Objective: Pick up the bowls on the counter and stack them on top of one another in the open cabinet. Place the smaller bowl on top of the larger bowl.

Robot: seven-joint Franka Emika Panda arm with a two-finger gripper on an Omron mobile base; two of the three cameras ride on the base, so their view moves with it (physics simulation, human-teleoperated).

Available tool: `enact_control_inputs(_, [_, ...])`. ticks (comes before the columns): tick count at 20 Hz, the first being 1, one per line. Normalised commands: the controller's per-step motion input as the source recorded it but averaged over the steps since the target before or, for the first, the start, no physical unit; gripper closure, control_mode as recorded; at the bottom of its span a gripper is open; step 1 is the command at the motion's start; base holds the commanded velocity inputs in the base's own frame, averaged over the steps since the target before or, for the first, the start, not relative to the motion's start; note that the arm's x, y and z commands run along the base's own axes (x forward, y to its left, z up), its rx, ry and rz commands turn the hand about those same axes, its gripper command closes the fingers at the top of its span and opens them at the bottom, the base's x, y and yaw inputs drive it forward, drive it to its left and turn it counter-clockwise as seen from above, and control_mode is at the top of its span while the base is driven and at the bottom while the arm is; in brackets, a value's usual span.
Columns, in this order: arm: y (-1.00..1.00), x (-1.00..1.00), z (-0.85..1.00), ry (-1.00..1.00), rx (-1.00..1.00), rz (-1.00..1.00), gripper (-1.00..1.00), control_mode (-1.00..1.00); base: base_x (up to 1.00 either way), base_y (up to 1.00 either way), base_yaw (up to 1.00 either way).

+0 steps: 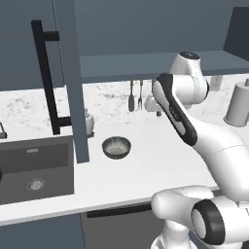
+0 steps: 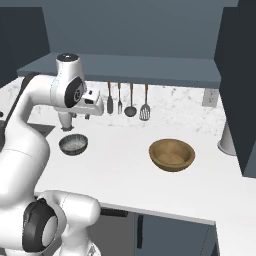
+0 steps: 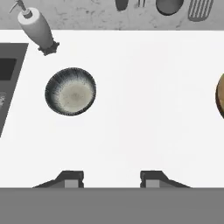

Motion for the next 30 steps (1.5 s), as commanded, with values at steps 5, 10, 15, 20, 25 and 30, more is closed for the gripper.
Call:
enact_control_inputs(5, [0.43,0.01,-0.44,0.06,-0.01,-0.03,-1.0,-1.0,0.0,0.0,0.0])
enact_control_inputs(10, [0.84,0.1,-0.97,0.05,0.0,-0.02,-1.0,-1.0,0.0,0.0,0.0])
enact_control_inputs(15, [0.37,0.4,-0.96,0.02,0.0,-0.08,-1.0,-1.0,0.0,0.0,0.0])
enact_control_inputs(20, [-0.01,0.54,-0.6,0.01,0.01,-0.17,-1.0,-1.0,0.0,0.0,0.0])
enact_control_inputs(25, [-0.04,0.41,-0.3,0.05,0.07,-0.12,-1.0,-1.0,0.0,0.0,0.0])
enact_control_inputs(30, [0.0,0.5,-0.21,0.11,0.02,-0.06,-1.0,-1.0,0.0,0.0,0.0])
